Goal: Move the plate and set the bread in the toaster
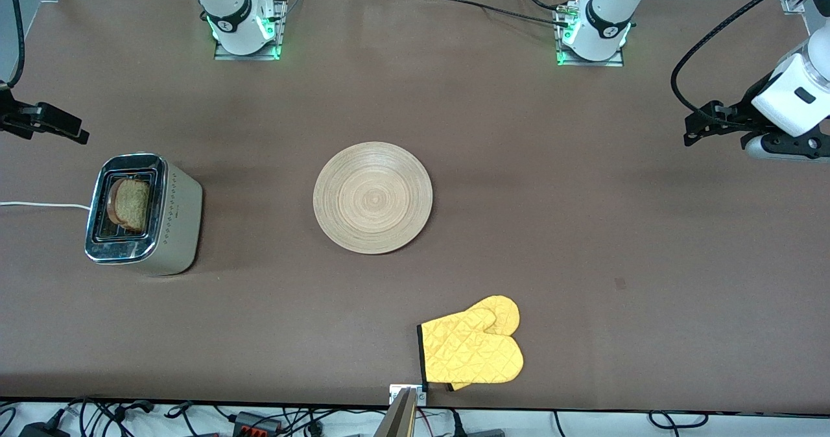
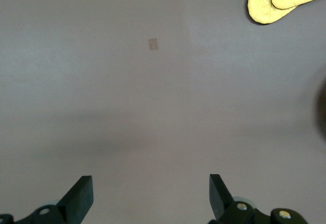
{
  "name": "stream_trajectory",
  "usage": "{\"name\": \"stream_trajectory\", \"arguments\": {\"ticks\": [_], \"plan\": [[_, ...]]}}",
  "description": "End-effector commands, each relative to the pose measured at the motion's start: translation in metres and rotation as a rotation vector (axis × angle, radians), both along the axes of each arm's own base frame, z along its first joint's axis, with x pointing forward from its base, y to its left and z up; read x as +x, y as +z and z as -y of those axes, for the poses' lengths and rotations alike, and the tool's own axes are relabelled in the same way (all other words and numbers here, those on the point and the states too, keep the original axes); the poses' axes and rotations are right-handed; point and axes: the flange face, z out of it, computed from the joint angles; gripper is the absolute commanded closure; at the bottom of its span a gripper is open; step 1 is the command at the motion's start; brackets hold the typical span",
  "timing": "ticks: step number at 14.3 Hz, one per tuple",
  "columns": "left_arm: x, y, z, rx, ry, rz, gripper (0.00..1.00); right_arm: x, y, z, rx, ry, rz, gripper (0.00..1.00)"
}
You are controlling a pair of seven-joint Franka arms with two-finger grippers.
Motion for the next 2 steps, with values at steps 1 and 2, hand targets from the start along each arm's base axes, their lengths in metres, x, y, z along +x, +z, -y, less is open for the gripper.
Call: {"name": "stream_trajectory", "arguments": {"ticks": [1, 2], "plan": [[-0.0049, 0.0066, 0.0007, -0.008, 0.008, -0.001, 0.00, 0.0000, 0.0037, 0.0038, 0.001, 0.000, -0.001, 0.00], [-0.0049, 0.0066, 0.0007, -0.008, 0.008, -0.001, 0.00, 0.0000, 0.0037, 0.0038, 0.001, -0.002, -0.001, 0.00]]}}
